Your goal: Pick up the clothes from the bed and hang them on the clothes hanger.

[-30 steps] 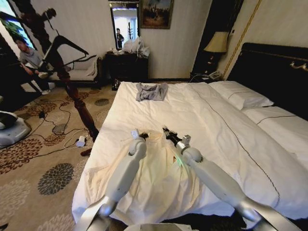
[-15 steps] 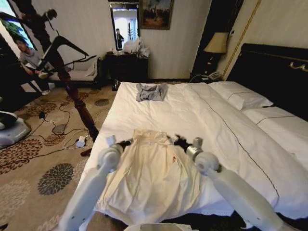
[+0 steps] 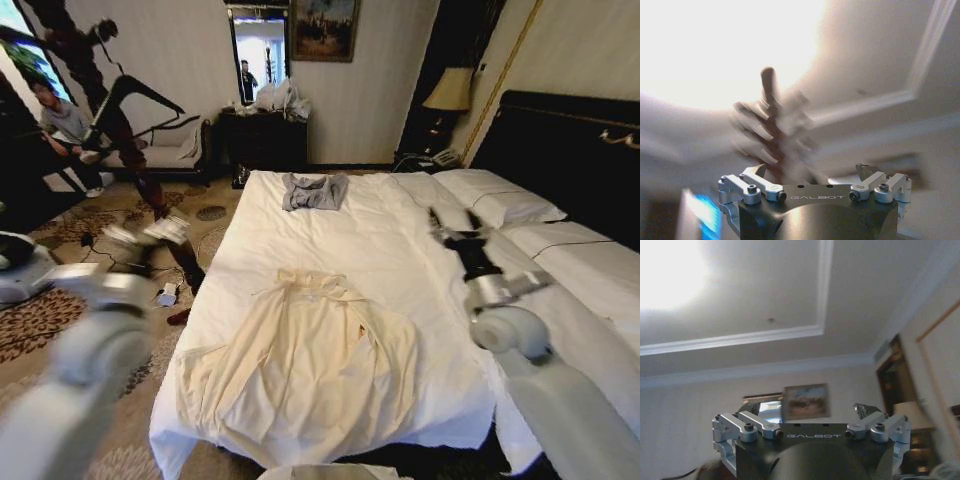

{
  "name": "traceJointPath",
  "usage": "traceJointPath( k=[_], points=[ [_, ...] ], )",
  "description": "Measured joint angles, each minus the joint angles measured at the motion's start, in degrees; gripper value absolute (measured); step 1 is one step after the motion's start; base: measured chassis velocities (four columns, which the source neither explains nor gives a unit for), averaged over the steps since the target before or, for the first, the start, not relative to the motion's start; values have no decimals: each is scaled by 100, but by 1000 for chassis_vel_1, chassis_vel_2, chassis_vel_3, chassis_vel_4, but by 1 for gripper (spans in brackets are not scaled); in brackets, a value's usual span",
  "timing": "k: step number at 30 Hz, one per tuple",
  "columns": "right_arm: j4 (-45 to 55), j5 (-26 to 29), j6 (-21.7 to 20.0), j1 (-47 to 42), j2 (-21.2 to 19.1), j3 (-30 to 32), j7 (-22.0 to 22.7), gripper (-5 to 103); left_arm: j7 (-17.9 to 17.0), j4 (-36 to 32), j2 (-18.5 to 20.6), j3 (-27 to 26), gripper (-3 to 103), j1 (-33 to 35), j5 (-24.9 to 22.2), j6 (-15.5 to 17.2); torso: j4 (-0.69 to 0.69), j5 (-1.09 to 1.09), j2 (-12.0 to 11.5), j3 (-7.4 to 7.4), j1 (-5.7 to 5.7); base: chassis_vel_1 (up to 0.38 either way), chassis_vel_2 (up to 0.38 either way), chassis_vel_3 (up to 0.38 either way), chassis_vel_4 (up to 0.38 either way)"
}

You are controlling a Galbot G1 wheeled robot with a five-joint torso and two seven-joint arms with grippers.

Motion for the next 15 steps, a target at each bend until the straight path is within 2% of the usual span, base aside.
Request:
traceJointPath(
  k=[1, 2, 3, 4, 5, 6, 8, 9, 10, 11, 13, 14, 15],
  points=[
    [-3, 0, 60, -172, 112, 195, -6, 100, -130, 70, -154, -446, 100, 450, 295, -112, 0, 2, 1, 0, 0, 0, 0, 0, 0],
    [-33, -6, 99, -249, 149, 275, -6, 100, -278, 99, -332, -535, 100, 709, 464, -197, 1, -1, 0, 0, -1, 0, 0, 0, 0],
    [-33, -6, 99, -249, 149, 275, -6, 100, -278, 99, -332, -535, 100, 709, 464, -197, 1, -1, 0, 0, -1, 0, 0, 0, 0],
    [-75, -21, 139, -337, 186, 372, -7, 100, -338, 175, -657, -536, 100, 1000, 810, -461, 0, -4, 0, 0, 0, 0, 0, 0, 0],
    [-97, -21, 154, -385, 202, 419, -6, 100, -251, 273, -924, -496, 100, 1131, 1117, -712, 0, -3, 0, 1, 0, 0, 0, 0, 0],
    [-118, -20, 172, -433, 215, 458, -5, 100, -1, 400, -1181, -445, 100, 1198, 1347, -940, 1, -2, 0, 1, 0, 0, 0, 0, 0],
    [-126, -20, 180, -447, 221, 470, -4, 100, 104, 442, -1277, -423, 100, 1210, 1400, -994, 1, -3, 0, 1, 0, 0, 0, 0, 0],
    [-161, -20, 213, -486, 248, 490, 1, 100, 426, 486, -1581, -163, 100, 1201, 1302, -994, 2, -5, 0, 1, 0, 0, 0, 0, 0],
    [-185, -20, 225, -508, 272, 493, 17, 100, 527, 375, -1751, 135, 100, 1119, 838, -650, 1, -1, 0, 1, 0, 0, 0, 0, 0],
    [-185, -20, 225, -508, 272, 493, 17, 100, 527, 375, -1751, 135, 100, 1119, 838, -650, 1, -1, 0, 1, 0, 0, 0, 0, 0],
    [-200, -16, 221, -518, 295, 474, 71, 100, 621, 29, -1943, 586, 100, 848, -196, 118, -3, -3, 0, 1, 1, 0, 0, 0, 0],
    [-234, -7, 190, -484, 309, 428, 110, 100, 661, -301, -2051, 918, 100, 475, -1284, 755, -5, 3, -1, 1, 1, 0, 0, 0, 0],
    [-234, -7, 190, -484, 309, 428, 110, 100, 661, -301, -2051, 918, 100, 475, -1284, 755, -5, 3, -1, 1, 1, 0, 0, 0, 0]
  ],
)
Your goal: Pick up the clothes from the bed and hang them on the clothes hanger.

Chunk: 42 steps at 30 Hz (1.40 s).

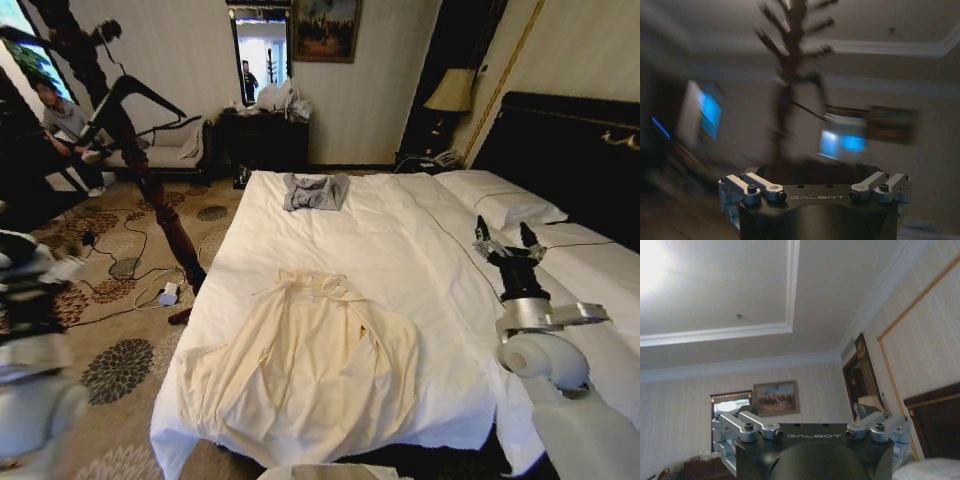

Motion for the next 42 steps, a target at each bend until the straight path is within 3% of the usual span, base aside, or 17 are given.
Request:
traceJointPath(
  k=[4, 7, 11, 13, 15, 16, 21, 28, 32, 33, 37, 39, 42],
  points=[
    [-187, 47, -12, 89, 16, -72, 57, 100, -60, -543, -158, 520, 100, -960, -1788, 889, 3, -2, 0, 0, 1, 0, 0, 0, 0],
    [-298, 57, 6, 84, 54, -79, 68, 100, -115, -631, -225, 795, 100, -1357, -1930, 1117, 4, -3, 0, 0, 1, 0, 0, 0, 0],
    [-436, 59, 15, 62, 118, -98, 79, 100, -179, -457, -77, 1126, 100, -1757, -1494, 1244, 2, -3, 0, 0, 1, 0, 0, 0, 0],
    [-558, 17, 27, 62, 172, -120, 80, 100, -202, -80, 294, 1293, 100, -2091, -1095, 1185, 5, -6, -1, 1, 1, 0, 0, 0, 0],
    [-666, -44, 43, 101, 225, -161, 76, 100, -217, 334, 710, 1454, 100, -2464, -1026, 1075, 4, -5, 0, 0, 1, 0, 0, 0, 0],
    [-666, -44, 43, 101, 225, -161, 76, 100, -217, 334, 710, 1454, 100, -2464, -1026, 1075, 4, -5, 0, 0, 1, 0, 0, 0, 0],
    [-992, -275, 66, 435, 415, -453, 69, 100, -316, 1511, 1702, 1849, 100, -3814, -1502, 976, 2, -7, -1, 2, 2, 0, 0, 0, 0],
    [-1293, -452, 62, 747, 527, -733, 60, 100, -505, 2060, 2387, 2082, 100, -4917, -1857, 1178, 6, -5, -1, 1, 0, 0, 0, 0, 0],
    [-1479, -483, 83, 889, 538, -703, 35, 100, -646, 2701, 2807, 2232, 100, -5862, -1931, 1699, 2, -5, -1, 0, 0, 0, 0, 0, 0],
    [-1479, -483, 83, 889, 538, -703, 35, 100, -646, 2701, 2807, 2232, 100, -5862, -1931, 1699, 2, -5, -1, 0, 0, 0, 0, 0, 0],
    [-1573, -546, 107, 957, 606, -701, -22, 100, -685, 3834, 3129, 2538, 100, -6688, -2049, 2158, 7, -8, -1, 0, 0, 0, 0, 0, 0],
    [-1609, -593, 125, 964, 625, -712, -55, 100, -684, 4184, 3160, 2759, 100, -7009, -2123, 2255, 9, -10, -1, 0, 0, 0, 0, 0, 0],
    [-1723, -686, 164, 982, 643, -734, -98, 100, -696, 5008, 3081, 3549, 100, -8002, -2233, 2461, 5, -5, -1, 1, 0, 0, 0, 0, 0]
  ],
)
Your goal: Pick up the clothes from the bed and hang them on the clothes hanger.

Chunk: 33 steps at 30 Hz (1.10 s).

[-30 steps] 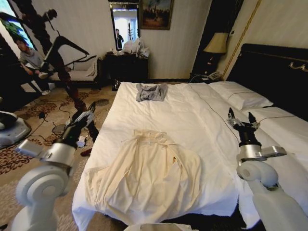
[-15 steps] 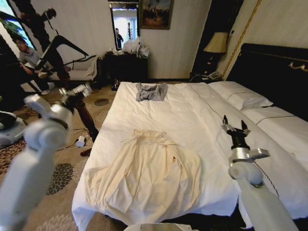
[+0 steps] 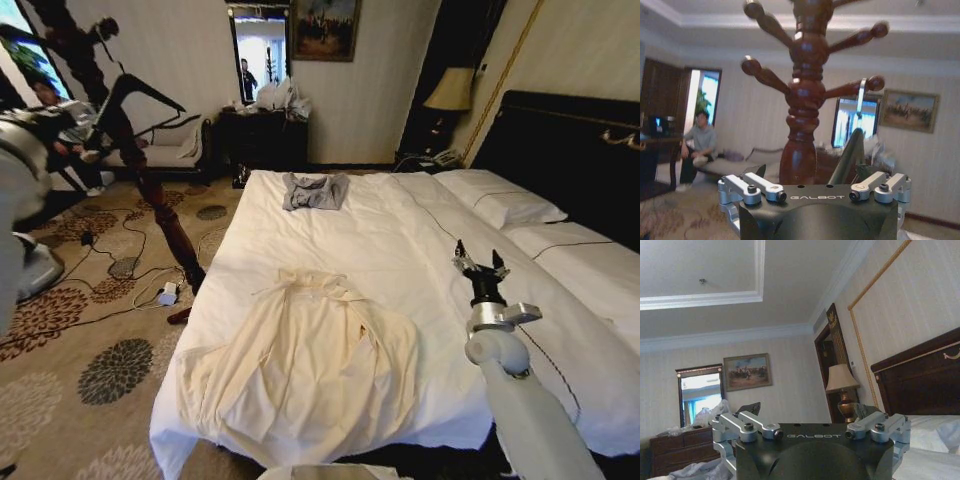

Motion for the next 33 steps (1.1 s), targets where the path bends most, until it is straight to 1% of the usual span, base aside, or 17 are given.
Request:
traceJointPath(
  k=[1, 2, 4, 5, 7, 9, 15, 17, 19, 20, 21, 23, 27, 29, 31, 32, 33],
  points=[
    [-30, -6, 8, 15, 1, -1, -3, 100, -1, 285, -79, 314, 100, -378, -27, 47, -3, 0, 0, 0, 0, 0, 0, 0, 0],
    [-88, -5, 26, 64, -10, 8, -4, 100, -28, 1183, -438, 1172, 100, -1417, -193, 221, -6, 4, 0, 0, 1, 0, 0, 0, 0],
    [-117, -4, 41, 71, -28, 36, -4, 100, -158, 1528, -623, 1435, 100, -1763, -258, 396, -5, 1, 0, 1, 2, 0, 0, 0, 0],
    [-117, -4, 41, 71, -28, 36, -4, 100, -158, 1528, -623, 1435, 100, -1763, -258, 396, -5, 1, 0, 1, 2, 0, 0, 0, 0],
    [-165, -3, 79, 62, -42, 69, -1, 100, -313, 1822, -829, 1637, 100, -2060, -324, 617, -1, 2, 0, 0, 1, 0, 0, 0, 0],
    [-225, -4, 122, 22, -44, 101, 5, 100, -376, 1969, -945, 1734, 100, -2193, -303, 666, -2, 3, 0, 0, 1, 0, 0, 0, 0],
    [-383, -41, 212, -95, -45, 166, 26, 100, -452, 2102, -1034, 1899, 100, -2243, -63, 677, -1, 2, 1, -1, 0, 0, 0, 0, 0],
    [-399, -52, 214, -100, -50, 170, 46, 100, -469, 2104, -1024, 1900, 103, -2214, -19, 677, -1, 2, 1, -1, 0, 0, 0, 0, 0],
    [-412, -72, 213, -101, -64, 171, 94, 100, -483, 2106, -984, 1901, 95, -2140, 127, 677, -2, 1, 1, -1, 0, 0, 0, 0, 0],
    [-413, -79, 212, -100, -67, 171, 106, 100, -487, 2102, -961, 1901, 95, -2106, 158, 677, -2, 0, 1, -1, 0, 0, 0, 0, 0],
    [-414, -97, 205, -88, -70, 164, 134, 100, -494, 2078, -929, 1896, 84, -2049, 164, 675, 0, -1, 0, 0, 0, 0, 0, 0, 0],
    [-414, -105, 198, -79, -71, 154, 152, 100, -495, 2052, -910, 1888, 84, -2012, 150, 674, 0, -1, 0, -1, 0, 0, 0, 0, 0],
    [-388, -132, 141, -45, -71, 107, 224, 100, -505, 1887, -822, 1870, 63, -1903, -156, 666, -2, 1, 1, -1, 0, 0, 0, 0, 0],
    [-384, -141, 133, -36, -69, 99, 236, 100, -516, 1853, -812, 1868, 63, -1895, -247, 664, -2, 1, 1, -1, 0, 0, 0, 0, 0],
    [-382, -151, 127, -32, -63, 96, 246, 100, -527, 1821, -809, 1863, 52, -1894, -332, 659, -1, 1, 1, -1, 0, 0, 0, 0, 0],
    [-381, -154, 126, -33, -61, 96, 249, 100, -528, 1811, -809, 1862, 52, -1894, -357, 659, -1, 1, 0, -1, 0, 0, 0, 0, 0],
    [-379, -159, 124, -39, -54, 96, 254, 100, -528, 1792, -810, 1862, 41, -1894, -392, 657, -2, 1, 1, -1, 0, 0, 0, 0, 0]
  ],
)
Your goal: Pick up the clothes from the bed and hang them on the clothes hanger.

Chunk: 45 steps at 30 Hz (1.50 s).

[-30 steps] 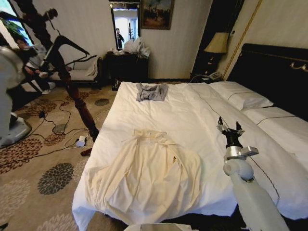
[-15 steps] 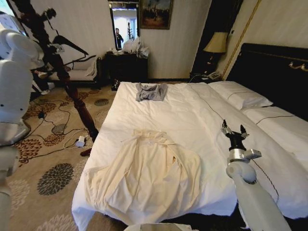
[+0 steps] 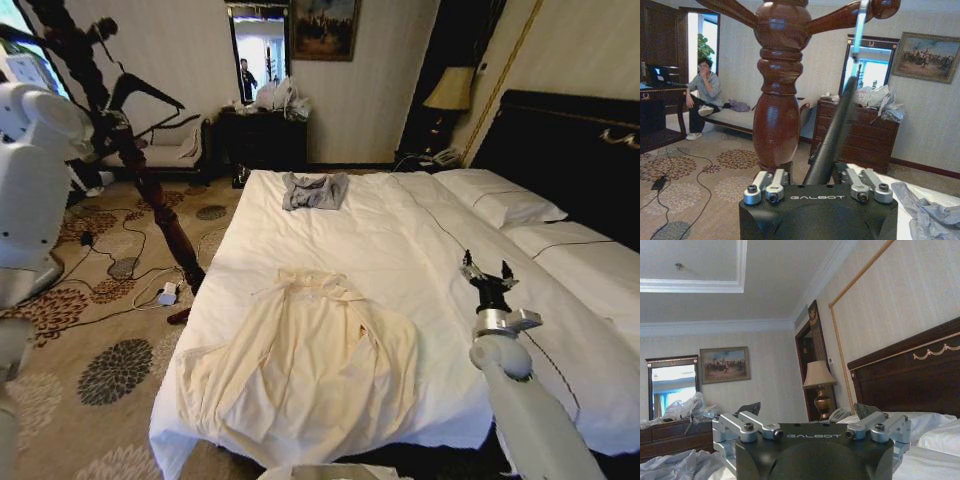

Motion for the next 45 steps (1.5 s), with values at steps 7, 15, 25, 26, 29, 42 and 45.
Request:
traceJointPath(
  k=[7, 15, 25, 26, 29, 42, 45],
  points=[
    [-20, -15, -1, -27, 8, 19, 19, 100, 9, -36, -39, -7, 20, -13, -94, -4, 0, 0, 0, 0, 0, 0, 0, 0, 0],
    [-81, -27, 3, -11, -14, 29, 36, 100, 315, -99, -96, -61, 19, 15, -22, -206, 0, 0, 0, 0, 0, 0, 0, 0, 0],
    [-157, -107, 12, 20, 10, -8, 46, 100, 643, -977, -33, -403, 19, 268, -341, -663, -1, 0, 0, 0, 2, 0, 0, 0, 0],
    [-164, -109, 15, 23, 9, -8, 46, 100, 629, -1113, -11, -443, 19, 322, -390, -664, 0, 3, 0, 0, 1, 0, 0, 0, 0],
    [-200, -125, 31, 26, 11, -16, 47, 100, 495, -1841, 132, -675, 19, 795, -603, -579, -1, 1, 1, -1, -1, 0, 0, 0, 0],
    [-272, -240, 54, -91, -16, -68, 30, 100, 265, -4066, 428, -1795, 19, 3586, -1060, -826, 3, 3, 1, -1, -1, 0, 0, 0, 0],
    [-303, -285, 65, -140, -82, -153, -9, 100, 341, -4680, 370, -2038, 19, 4612, -1099, -1085, -5, 1, 0, -1, -1, 0, 0, 0, 0]
  ],
)
